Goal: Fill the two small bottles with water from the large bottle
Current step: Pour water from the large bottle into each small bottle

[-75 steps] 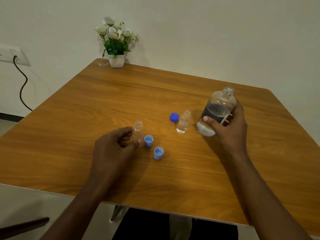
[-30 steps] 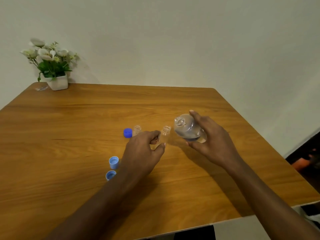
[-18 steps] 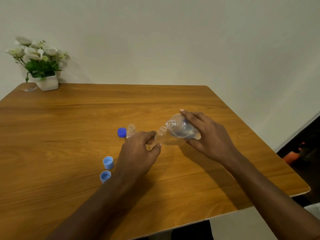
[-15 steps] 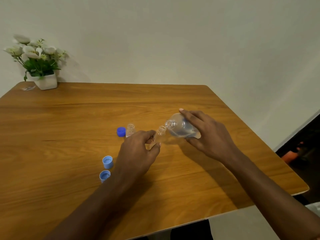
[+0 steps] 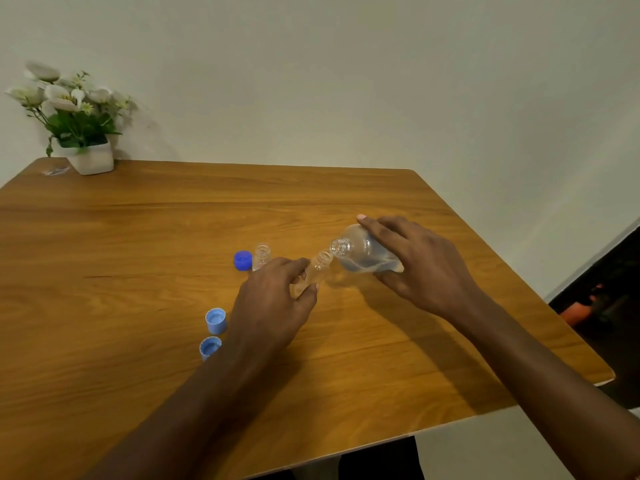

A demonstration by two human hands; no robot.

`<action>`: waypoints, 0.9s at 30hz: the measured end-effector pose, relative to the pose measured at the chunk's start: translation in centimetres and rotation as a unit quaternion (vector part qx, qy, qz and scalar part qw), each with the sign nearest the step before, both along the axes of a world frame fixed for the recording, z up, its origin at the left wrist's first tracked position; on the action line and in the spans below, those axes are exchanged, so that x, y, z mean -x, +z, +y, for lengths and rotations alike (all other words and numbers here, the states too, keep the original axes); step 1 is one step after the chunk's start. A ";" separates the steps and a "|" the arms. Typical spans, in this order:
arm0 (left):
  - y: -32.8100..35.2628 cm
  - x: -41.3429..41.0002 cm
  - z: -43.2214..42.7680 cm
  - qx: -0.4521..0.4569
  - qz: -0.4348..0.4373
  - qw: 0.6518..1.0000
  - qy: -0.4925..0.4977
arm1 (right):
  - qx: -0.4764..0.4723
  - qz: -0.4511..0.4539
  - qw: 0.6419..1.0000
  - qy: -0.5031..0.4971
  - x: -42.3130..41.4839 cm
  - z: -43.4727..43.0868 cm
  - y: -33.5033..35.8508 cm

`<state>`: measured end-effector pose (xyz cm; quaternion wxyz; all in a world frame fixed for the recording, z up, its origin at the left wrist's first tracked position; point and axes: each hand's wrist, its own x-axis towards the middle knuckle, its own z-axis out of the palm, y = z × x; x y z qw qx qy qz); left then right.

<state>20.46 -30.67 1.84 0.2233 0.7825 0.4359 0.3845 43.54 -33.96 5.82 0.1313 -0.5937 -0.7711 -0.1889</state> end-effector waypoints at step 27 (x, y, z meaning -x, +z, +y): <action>-0.5 0.0 0.3 -0.005 0.036 0.999 0.000 | -0.007 -0.040 0.999 0.013 0.3 -0.1 0.7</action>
